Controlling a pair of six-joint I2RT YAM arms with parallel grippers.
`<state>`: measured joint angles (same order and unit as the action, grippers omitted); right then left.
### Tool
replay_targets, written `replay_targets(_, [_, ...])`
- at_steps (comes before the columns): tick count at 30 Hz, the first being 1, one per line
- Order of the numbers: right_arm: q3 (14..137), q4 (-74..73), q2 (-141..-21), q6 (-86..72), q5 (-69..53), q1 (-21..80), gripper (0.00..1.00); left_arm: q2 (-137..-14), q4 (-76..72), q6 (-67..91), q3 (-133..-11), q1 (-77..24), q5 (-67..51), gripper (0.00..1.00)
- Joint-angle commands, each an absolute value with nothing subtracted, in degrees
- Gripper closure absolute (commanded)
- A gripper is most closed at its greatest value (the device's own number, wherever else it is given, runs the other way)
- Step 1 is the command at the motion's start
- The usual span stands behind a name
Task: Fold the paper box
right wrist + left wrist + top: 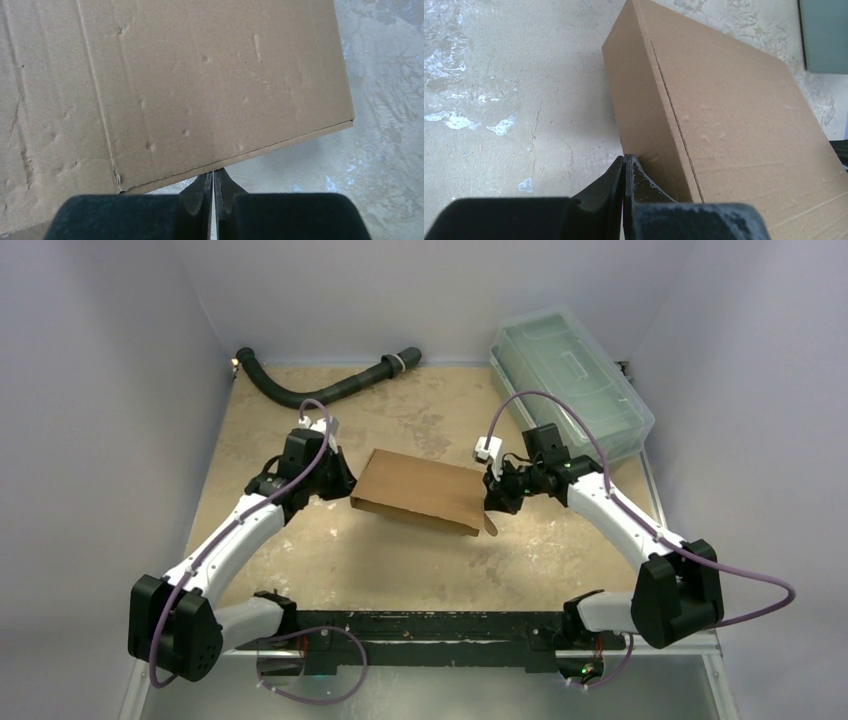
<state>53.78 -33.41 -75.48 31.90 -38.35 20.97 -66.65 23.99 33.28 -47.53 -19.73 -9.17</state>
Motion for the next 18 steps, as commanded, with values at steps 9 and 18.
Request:
replay_targets(9, [53.7, -22.6, -77.5, 24.7, -51.5, 23.1, 0.94, -69.1, 17.6, 34.5, -48.5, -20.8, -18.6, 1.0])
replay_targets(18, [53.9, -21.9, -78.8, 23.9, -51.5, 23.2, 0.93, -72.9, 14.6, 35.9, -50.3, -19.4, -20.7, 1.0])
